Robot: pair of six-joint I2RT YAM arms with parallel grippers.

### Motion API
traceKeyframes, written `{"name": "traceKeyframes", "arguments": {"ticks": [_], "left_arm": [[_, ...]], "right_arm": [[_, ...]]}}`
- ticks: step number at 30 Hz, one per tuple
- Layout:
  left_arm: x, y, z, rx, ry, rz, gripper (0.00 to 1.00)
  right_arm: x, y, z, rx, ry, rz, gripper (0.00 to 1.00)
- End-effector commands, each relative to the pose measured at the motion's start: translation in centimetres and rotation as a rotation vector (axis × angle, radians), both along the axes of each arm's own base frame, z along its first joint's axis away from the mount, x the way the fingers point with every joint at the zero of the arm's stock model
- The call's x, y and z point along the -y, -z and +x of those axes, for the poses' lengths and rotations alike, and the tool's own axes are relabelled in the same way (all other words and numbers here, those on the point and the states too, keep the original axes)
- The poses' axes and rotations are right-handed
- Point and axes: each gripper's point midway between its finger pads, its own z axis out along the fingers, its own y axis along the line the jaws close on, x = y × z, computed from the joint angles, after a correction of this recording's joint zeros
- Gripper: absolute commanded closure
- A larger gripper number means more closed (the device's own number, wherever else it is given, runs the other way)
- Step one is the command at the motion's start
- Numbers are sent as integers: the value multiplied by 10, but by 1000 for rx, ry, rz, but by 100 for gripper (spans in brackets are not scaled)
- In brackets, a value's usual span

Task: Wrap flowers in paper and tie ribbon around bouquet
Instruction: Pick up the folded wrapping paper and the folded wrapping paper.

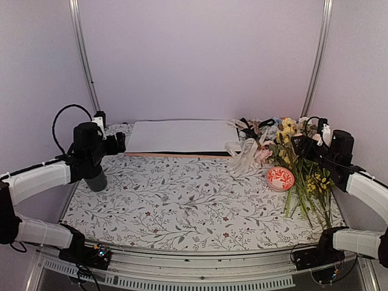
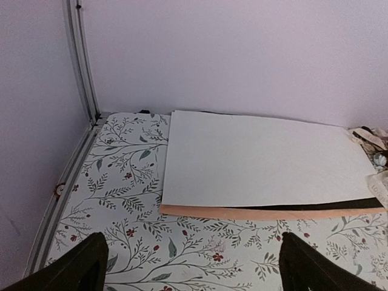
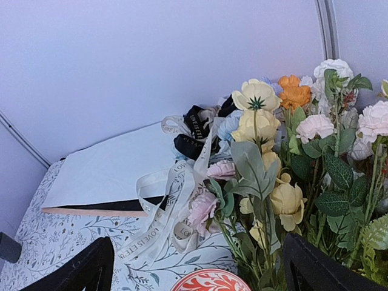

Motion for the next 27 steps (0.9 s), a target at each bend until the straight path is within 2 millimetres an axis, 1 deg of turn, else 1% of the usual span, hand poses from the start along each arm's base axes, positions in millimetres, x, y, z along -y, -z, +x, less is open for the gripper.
{"name": "traceKeyframes", "arguments": {"ticks": [1, 3, 5, 7, 8, 9, 12, 14, 16, 17, 19, 21, 22, 23, 26, 27], "left_arm": [[30, -17, 3, 31, 172, -6, 1], [50, -23, 3, 61, 301, 24, 1], [73, -24, 7, 52, 420, 59, 10], [95, -15, 16, -11, 505, 123, 18], [106, -4, 22, -56, 534, 181, 22], [115, -3, 32, -75, 539, 254, 28], [144, 35, 50, -149, 563, 514, 42], [159, 59, 62, -158, 559, 709, 45], [168, 81, 73, -148, 557, 888, 50], [171, 91, 77, -144, 570, 940, 52], [174, 110, 84, -146, 613, 1004, 52], [173, 125, 88, -171, 691, 1018, 51], [173, 145, 88, -214, 746, 1020, 49], [173, 154, 90, -238, 777, 1018, 49], [173, 170, 101, -275, 809, 1031, 49], [173, 177, 102, -290, 824, 1035, 49]], "right_arm": [[-12, -35, -2, 111, -62, 65, 1], [-24, -37, -3, 110, -138, 80, 1], [-40, -36, -2, 95, -237, 95, 1], [-53, -39, -1, 85, -322, 116, 1], [-57, -41, 0, 88, -352, 123, 1], [-62, -43, 1, 89, -384, 135, 1], [-69, -48, 4, 101, -424, 164, 0], [-73, -49, 5, 100, -446, 176, 0], [-76, -49, 5, 95, -464, 184, 0], [-78, -47, 4, 91, -472, 186, 0], [-81, -46, 4, 86, -488, 189, 0], [-83, -44, 4, 79, -499, 190, 0], [-83, -42, 4, 74, -501, 190, 0], [-84, -40, 4, 68, -503, 191, 0], [-84, -34, 7, 48, -503, 182, 0], [-84, -34, 7, 46, -504, 181, 0]]}}
